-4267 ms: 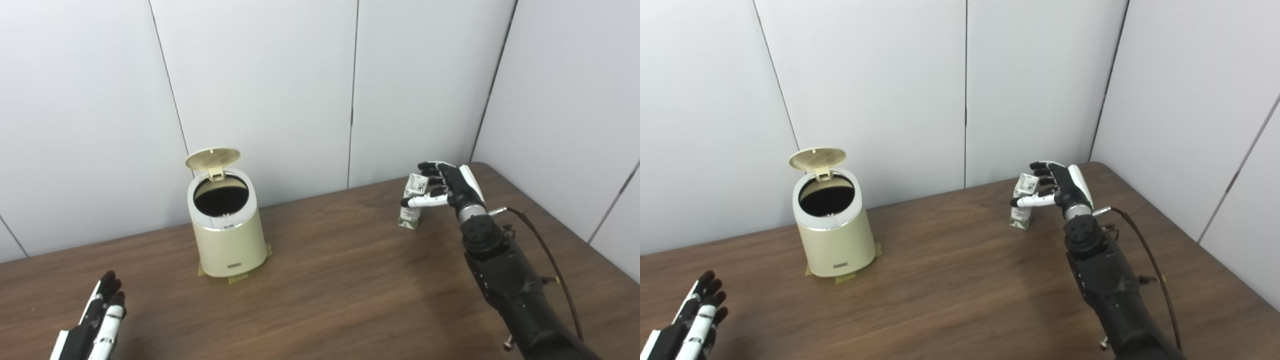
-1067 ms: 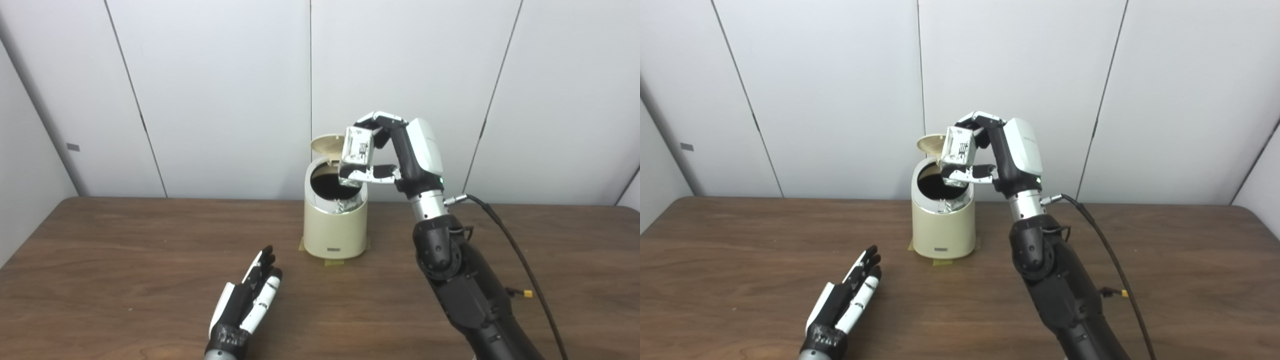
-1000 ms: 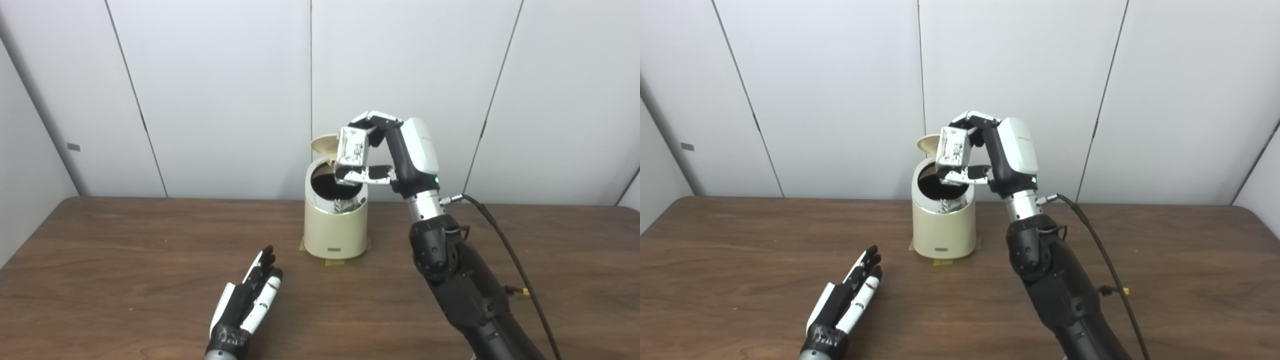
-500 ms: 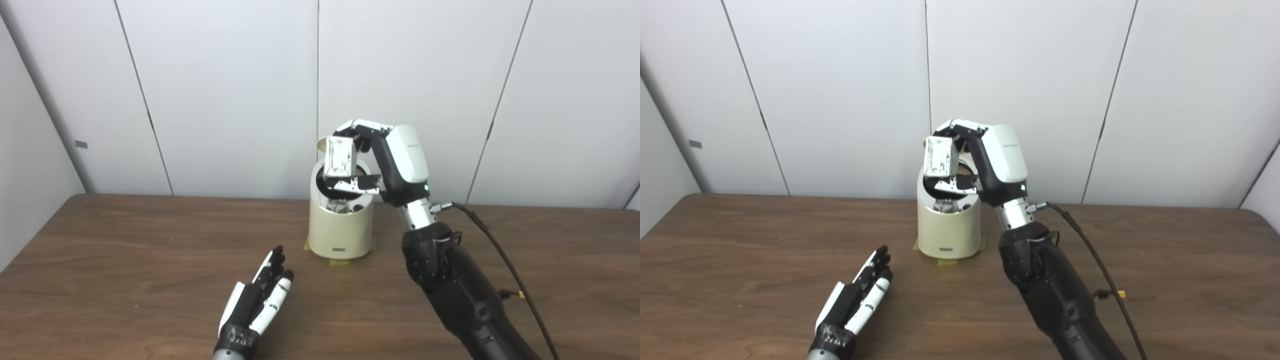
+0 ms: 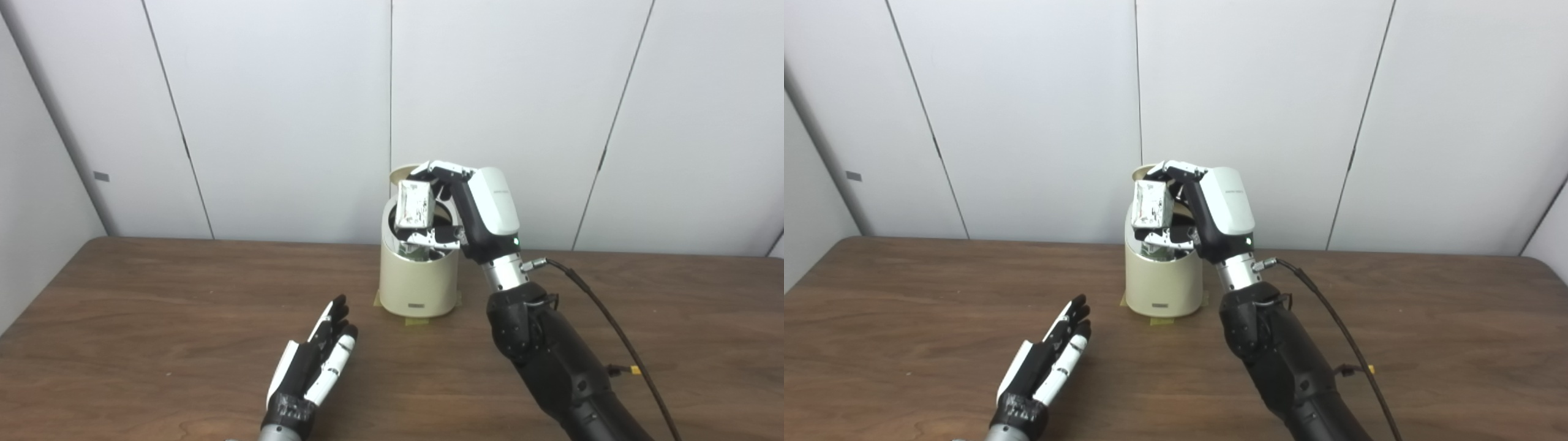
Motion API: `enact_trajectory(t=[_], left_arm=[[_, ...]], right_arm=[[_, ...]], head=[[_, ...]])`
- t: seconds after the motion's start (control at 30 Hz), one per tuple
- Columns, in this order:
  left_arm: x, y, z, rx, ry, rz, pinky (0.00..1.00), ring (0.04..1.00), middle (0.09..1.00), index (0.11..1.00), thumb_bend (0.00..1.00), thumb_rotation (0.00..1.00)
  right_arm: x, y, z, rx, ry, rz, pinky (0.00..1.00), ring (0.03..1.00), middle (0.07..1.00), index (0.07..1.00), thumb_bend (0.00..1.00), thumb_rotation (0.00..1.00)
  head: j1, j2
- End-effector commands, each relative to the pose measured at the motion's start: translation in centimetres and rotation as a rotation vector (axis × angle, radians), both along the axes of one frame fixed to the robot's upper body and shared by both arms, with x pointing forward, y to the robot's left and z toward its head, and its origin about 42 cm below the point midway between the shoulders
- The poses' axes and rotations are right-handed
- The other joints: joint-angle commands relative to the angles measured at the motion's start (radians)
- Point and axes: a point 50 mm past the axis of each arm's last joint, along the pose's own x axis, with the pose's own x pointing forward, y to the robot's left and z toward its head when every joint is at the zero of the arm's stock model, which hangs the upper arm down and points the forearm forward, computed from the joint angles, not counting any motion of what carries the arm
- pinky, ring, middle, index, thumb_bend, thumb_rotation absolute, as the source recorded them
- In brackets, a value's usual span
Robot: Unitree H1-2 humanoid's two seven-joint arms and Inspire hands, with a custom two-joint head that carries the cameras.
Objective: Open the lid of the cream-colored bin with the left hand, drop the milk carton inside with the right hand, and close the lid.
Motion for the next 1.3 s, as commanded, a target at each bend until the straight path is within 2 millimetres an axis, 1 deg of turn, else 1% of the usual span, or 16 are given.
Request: enact_trajectory(t=[0.0, 0.2, 0.4, 0.63, 0.73, 0.83, 0.87, 0.97, 1.0, 1.07, 1.13, 1.17, 1.2, 1.27], left_arm=[[0.4, -0.4, 1.7, -0.019, -0.071, -0.007, 0.94, 0.965, 0.981, 1.000, 0.37, 0.72], [0.4, -0.2, 1.9, -0.029, -0.072, -0.011, 0.93, 0.964, 0.984, 1.000, 0.36, 0.71], [0.3, -0.1, 1.8, -0.030, -0.071, -0.014, 0.92, 0.962, 0.983, 1.000, 0.36, 0.70], [0.2, -0.1, 1.9, -0.037, -0.081, -0.013, 0.92, 0.962, 0.981, 1.000, 0.36, 0.68], [0.2, -0.1, 2.0, -0.039, -0.084, -0.014, 0.92, 0.962, 0.980, 1.000, 0.36, 0.68], [0.2, 0.0, 2.0, -0.032, -0.082, -0.011, 0.93, 0.962, 0.979, 1.000, 0.35, 0.68], [0.1, 0.0, 2.1, -0.029, -0.082, -0.008, 0.93, 0.962, 0.978, 1.000, 0.35, 0.68], [0.1, 0.0, 2.2, -0.028, -0.080, -0.004, 0.93, 0.957, 0.971, 0.997, 0.35, 0.68], [0.1, 0.0, 2.2, -0.027, -0.078, -0.004, 0.94, 0.958, 0.970, 0.995, 0.36, 0.68], [0.2, 0.0, 2.2, -0.025, -0.077, -0.004, 0.95, 0.963, 0.970, 0.995, 0.38, 0.67], [0.2, -0.1, 2.1, -0.027, -0.082, -0.003, 0.96, 0.963, 0.968, 0.994, 0.38, 0.66], [0.2, -0.1, 2.1, -0.027, -0.088, -0.003, 0.95, 0.960, 0.967, 0.994, 0.37, 0.65], [0.2, -0.1, 2.1, -0.027, -0.093, -0.002, 0.93, 0.955, 0.968, 0.995, 0.34, 0.65], [0.2, 0.0, 2.0, -0.032, -0.097, 0.000, 0.93, 0.954, 0.969, 0.997, 0.32, 0.64]], right_arm=[[0.8, 1.0, 4.1, 0.049, -0.119, 0.037, 0.33, 0.412, 0.507, 0.509, 0.50, 0.00], [0.8, 0.8, 3.8, 0.052, -0.117, 0.029, 0.34, 0.406, 0.503, 0.510, 0.50, 0.00], [0.9, 0.3, 3.8, 0.040, -0.125, 0.012, 0.34, 0.410, 0.507, 0.505, 0.50, 0.00], [0.9, -0.2, 3.0, 0.043, -0.106, 0.011, 0.34, 0.408, 0.499, 0.514, 0.50, 0.00], [0.7, -0.3, 2.7, 0.000, -0.093, -0.021, 0.36, 0.418, 0.490, 0.513, 0.50, 0.00], [0.7, -0.3, 2.5, -0.051, -0.078, -0.069, 0.36, 0.454, 0.505, 0.508, 0.50, 0.00], [0.6, -0.3, 2.4, -0.061, -0.072, -0.082, 0.41, 0.447, 0.503, 0.508, 0.51, 0.00], [0.3, -0.2, 2.2, -0.081, -0.062, -0.098, 0.45, 0.433, 0.510, 0.512, 0.52, 0.00], [0.2, -0.2, 2.2, -0.088, -0.060, -0.097, 0.47, 0.517, 0.503, 0.501, 0.52, 0.00], [0.1, -0.2, 2.0, -0.100, -0.039, -0.089, 0.50, 0.570, 0.501, 0.494, 0.53, 0.00], [-0.1, -0.3, 2.0, -0.107, 0.001, -0.055, 0.58, 0.619, 0.506, 0.488, 0.53, 0.01], [-0.1, -0.3, 2.0, -0.113, 0.017, -0.036, 0.62, 0.635, 0.577, 0.492, 0.53, 0.07], [-0.1, -0.3, 2.1, -0.120, 0.028, -0.023, 0.66, 0.652, 0.625, 0.494, 0.52, 0.11], [-0.3, -0.4, 2.3, -0.137, 0.042, -0.012, 0.70, 0.668, 0.654, 0.496, 0.52, 0.14]], head=[[0.000, 0.002], [-0.010, 0.004], [-0.013, 0.003], [-0.023, 0.005], [-0.030, 0.006], [-0.036, 0.007], [-0.036, 0.007], [-0.042, 0.003], [-0.041, 0.002], [-0.038, -0.002], [-0.040, -0.001], [-0.040, -0.001], [-0.040, -0.001], [-0.040, -0.001]])
